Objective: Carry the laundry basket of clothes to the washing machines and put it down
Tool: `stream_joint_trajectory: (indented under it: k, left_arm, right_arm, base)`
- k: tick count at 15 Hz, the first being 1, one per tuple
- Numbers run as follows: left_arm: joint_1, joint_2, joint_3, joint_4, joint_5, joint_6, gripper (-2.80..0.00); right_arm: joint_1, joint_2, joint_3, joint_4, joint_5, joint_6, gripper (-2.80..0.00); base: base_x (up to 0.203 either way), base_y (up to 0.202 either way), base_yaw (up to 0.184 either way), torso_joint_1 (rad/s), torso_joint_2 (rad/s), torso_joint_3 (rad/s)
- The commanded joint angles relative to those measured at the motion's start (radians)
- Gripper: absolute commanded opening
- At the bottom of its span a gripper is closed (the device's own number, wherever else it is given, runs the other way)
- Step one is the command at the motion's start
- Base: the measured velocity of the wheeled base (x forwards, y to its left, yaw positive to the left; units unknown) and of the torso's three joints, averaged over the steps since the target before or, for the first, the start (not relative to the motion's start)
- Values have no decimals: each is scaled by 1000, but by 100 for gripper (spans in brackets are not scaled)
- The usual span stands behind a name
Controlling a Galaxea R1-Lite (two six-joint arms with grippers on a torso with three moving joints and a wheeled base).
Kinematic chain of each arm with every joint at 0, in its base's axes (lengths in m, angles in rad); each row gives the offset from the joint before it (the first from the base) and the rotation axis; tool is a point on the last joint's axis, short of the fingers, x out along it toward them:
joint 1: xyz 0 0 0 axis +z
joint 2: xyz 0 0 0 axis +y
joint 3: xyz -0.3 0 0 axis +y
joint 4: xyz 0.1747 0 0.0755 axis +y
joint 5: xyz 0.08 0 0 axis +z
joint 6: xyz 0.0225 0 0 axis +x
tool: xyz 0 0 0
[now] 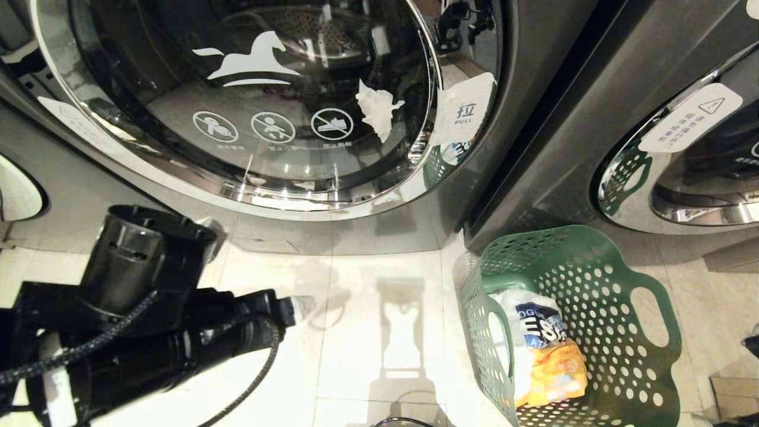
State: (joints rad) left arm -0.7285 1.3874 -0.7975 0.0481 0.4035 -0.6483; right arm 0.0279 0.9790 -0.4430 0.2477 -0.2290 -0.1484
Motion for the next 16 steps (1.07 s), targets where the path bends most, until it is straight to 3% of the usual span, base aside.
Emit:
stream_joint_trajectory:
  k: [1,3,5,7,8,10,11,13,14,16]
  left_arm:
    - [145,-38,74,-2,19,5,0]
    - [340,-102,225,-9,34,21,0]
    - [480,-241,380,-16,42,31,0]
    - [570,-373,497,-22,47,45,0]
    - [589,-448,543,-24,47,73,0]
    - [579,-612,582,-25,17,240,0]
    - [559,-699,599,-22,-37,354,0]
    - [527,-829,675,-14,-199,649,0]
    - [517,-860,726,-12,-248,728,0]
    - [515,-861,740,10,-300,773,0]
  right_arm:
    - [0,-114,68,1,-6,9,0]
    - [0,-208,157,1,-6,18,0]
    - [1,-302,221,1,4,19,0]
    - [2,-388,274,1,68,14,0]
    - [3,-422,301,3,151,11,0]
    - [3,-455,340,7,283,12,0]
    - [3,-441,342,8,290,15,0]
    - [2,-444,342,8,278,26,0]
    - [-1,-463,342,8,271,27,0]
    - [-5,-526,342,8,265,27,0]
  base:
    - [0,0,0,0,0,0]
    - [0,0,0,0,0,0]
    - [0,0,0,0,0,0]
    - [0,0,0,0,0,0]
    - [0,0,0,0,0,0]
    - [0,0,0,0,0,0]
    - [0,0,0,0,0,0]
    - [0,0,0,0,0,0]
    - [0,0,0,0,0,0]
    - [0,0,0,0,0,0]
